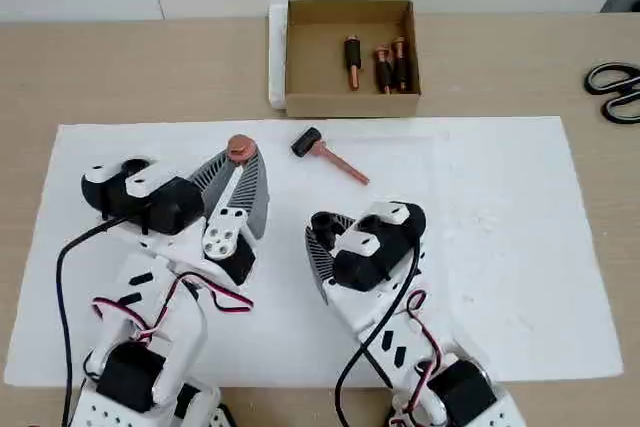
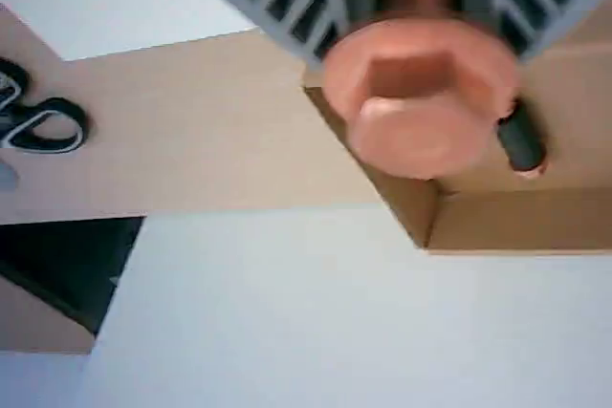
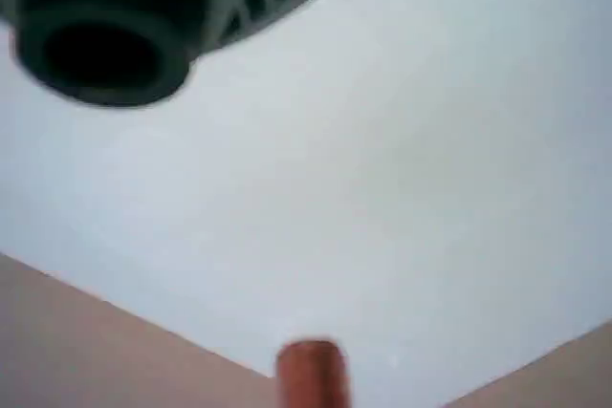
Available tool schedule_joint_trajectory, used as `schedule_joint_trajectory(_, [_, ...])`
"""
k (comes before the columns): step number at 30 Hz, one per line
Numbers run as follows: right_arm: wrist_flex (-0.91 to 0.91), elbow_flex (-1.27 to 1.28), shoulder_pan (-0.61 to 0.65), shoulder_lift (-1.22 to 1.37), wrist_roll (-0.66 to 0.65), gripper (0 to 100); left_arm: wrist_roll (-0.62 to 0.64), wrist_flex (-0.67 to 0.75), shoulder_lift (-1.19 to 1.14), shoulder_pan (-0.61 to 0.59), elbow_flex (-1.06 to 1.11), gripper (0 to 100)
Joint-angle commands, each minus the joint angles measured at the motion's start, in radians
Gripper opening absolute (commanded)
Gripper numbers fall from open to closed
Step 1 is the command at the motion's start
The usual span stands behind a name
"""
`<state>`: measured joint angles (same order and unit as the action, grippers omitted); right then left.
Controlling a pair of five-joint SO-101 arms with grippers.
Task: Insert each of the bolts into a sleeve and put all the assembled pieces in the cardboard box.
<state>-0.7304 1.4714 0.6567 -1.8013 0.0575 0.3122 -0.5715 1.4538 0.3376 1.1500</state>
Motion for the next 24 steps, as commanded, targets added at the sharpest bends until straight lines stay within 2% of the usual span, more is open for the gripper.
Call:
schedule_joint_trajectory(1, [-0.005, -0.006, 0.008, -0.015, 0.002, 0.4, 0.005, 0.040, -0.072, 0.028, -0.051, 1])
schedule_joint_trajectory(6, [-0.004, -0.006, 0.008, -0.015, 0.002, 0.4, 0.006, -0.025, -0.227, 0.069, -0.191, 1])
schedule_joint_trajectory(11, [-0.004, -0.006, 0.008, -0.015, 0.002, 0.4, 0.018, -0.029, -0.296, 0.087, -0.263, 1])
schedule_joint_trajectory(16, [0.004, 0.008, 0.004, -0.015, 0.002, 0.4, 0.127, -0.029, -0.299, 0.049, -0.278, 1])
schedule_joint_trajectory(19, [0.008, 0.034, 0.004, -0.015, 0.002, 0.4, 0.138, -0.031, -0.319, 0.023, -0.262, 1])
schedule_joint_trajectory(24, [0.038, 0.043, 0.004, -0.013, 0.002, 0.4, 0.140, -0.040, -0.445, 0.058, -0.298, 1])
